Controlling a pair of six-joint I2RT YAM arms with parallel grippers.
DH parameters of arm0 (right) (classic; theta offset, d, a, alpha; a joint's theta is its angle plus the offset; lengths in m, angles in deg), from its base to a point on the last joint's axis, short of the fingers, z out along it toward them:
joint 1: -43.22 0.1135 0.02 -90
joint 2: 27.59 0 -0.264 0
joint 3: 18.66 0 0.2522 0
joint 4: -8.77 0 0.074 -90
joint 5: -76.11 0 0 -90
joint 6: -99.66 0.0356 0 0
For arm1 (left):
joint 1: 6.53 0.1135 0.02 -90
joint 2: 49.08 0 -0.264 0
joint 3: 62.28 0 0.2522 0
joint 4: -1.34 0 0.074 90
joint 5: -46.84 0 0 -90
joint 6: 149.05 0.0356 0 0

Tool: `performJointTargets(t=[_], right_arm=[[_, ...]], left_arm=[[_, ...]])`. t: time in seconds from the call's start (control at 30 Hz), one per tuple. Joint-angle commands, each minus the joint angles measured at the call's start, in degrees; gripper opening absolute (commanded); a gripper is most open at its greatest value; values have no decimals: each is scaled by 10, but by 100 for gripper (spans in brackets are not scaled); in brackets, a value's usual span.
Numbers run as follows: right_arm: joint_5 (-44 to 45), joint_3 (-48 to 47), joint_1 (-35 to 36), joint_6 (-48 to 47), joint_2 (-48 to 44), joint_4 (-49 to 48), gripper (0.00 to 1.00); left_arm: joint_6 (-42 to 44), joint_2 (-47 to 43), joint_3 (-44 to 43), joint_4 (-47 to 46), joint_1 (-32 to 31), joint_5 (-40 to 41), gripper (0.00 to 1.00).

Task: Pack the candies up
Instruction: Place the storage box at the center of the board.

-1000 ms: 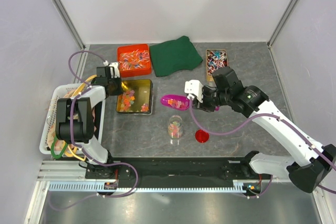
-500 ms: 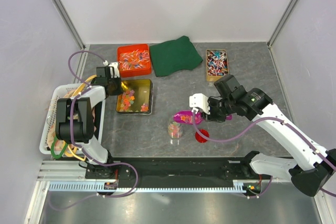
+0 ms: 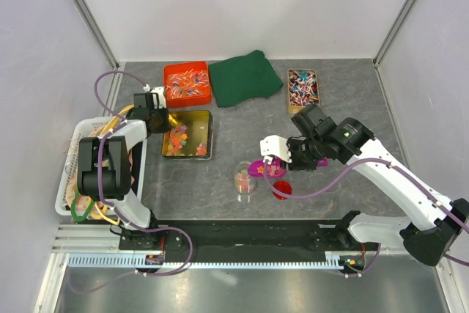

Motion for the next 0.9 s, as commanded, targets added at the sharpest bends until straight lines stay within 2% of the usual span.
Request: performJointTargets(t=[0.0, 0.47, 0.87], right_arm=[[22, -43, 22, -15, 22, 22, 0], [102, -121, 65, -26, 83, 75, 0], [153, -146, 106, -26, 108, 101, 0]], left_arm=[[11, -2, 1, -31, 7, -9, 2], [9, -5, 3, -32, 14, -14, 2], [6, -2, 2, -33, 16, -16, 2]])
